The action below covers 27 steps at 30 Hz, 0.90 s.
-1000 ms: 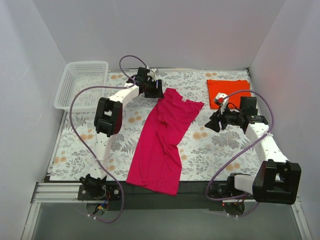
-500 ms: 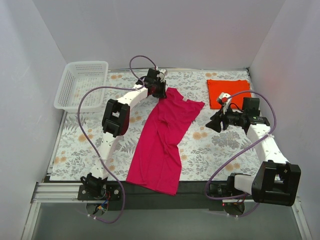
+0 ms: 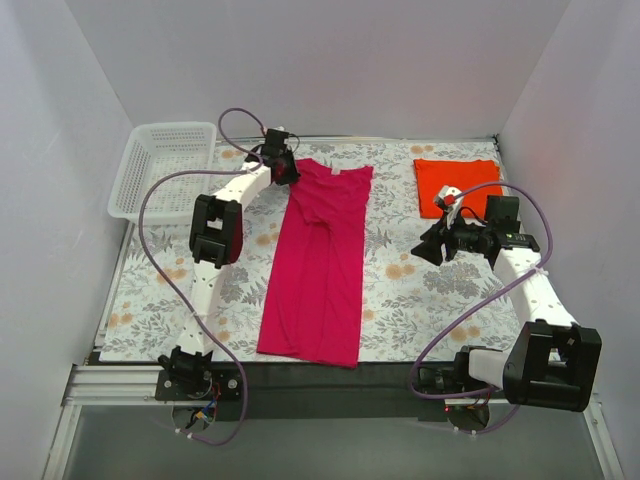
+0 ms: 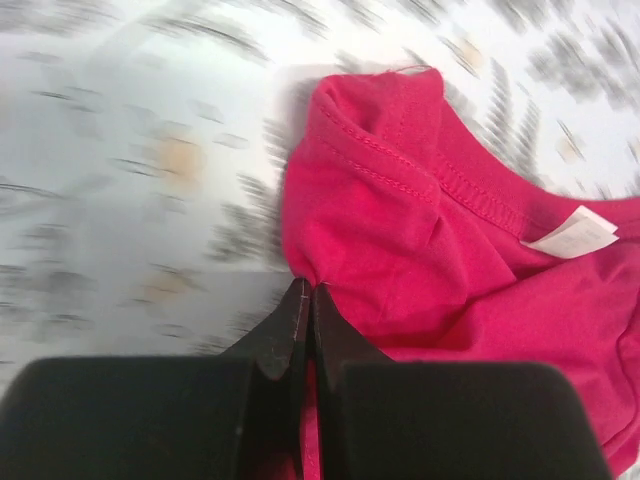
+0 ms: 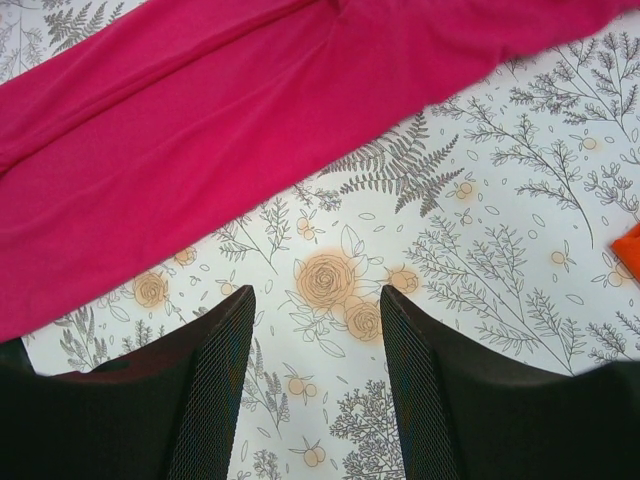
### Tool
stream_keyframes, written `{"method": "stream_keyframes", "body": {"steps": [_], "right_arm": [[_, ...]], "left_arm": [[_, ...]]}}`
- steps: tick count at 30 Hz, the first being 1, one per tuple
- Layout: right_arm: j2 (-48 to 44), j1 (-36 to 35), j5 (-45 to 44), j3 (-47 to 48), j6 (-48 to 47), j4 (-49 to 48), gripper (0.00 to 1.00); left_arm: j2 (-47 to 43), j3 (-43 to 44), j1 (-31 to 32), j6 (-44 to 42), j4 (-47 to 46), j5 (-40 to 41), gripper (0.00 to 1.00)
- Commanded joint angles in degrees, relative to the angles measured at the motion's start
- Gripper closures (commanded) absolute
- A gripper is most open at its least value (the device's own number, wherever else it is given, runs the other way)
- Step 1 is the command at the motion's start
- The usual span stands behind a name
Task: Fold and stack the t-shirts
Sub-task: Fold the tshirt
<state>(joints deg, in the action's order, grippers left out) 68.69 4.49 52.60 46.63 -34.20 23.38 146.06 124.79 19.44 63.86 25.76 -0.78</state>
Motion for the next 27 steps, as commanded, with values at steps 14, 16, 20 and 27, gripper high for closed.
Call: {"method": "stream_keyframes", "body": {"steps": [14, 16, 20, 27], "right_arm": [[3.8, 0.2, -1.7, 0.2, 0.6, -1.5, 0.49], [4.0, 0.1, -0.7, 0.2, -0.7, -1.3, 0.49], [4.8, -1.8, 0.8, 0.5, -6.2, 1.2, 0.47], [3.2, -9.6, 0.3, -0.5, -21.5, 4.6, 0.42]], "left_arm": [[1.6, 2.6, -9.6, 15.3, -1.8, 1.2, 1.0], [0.0, 2.2, -9.6, 14.7, -2.3, -2.2, 0.82], [-6.1, -0.4, -9.6, 12.2, -3.3, -3.4, 0.62], [-24.2, -12.5, -9.6, 3.8, -5.1, 2.4, 0.47]]}}
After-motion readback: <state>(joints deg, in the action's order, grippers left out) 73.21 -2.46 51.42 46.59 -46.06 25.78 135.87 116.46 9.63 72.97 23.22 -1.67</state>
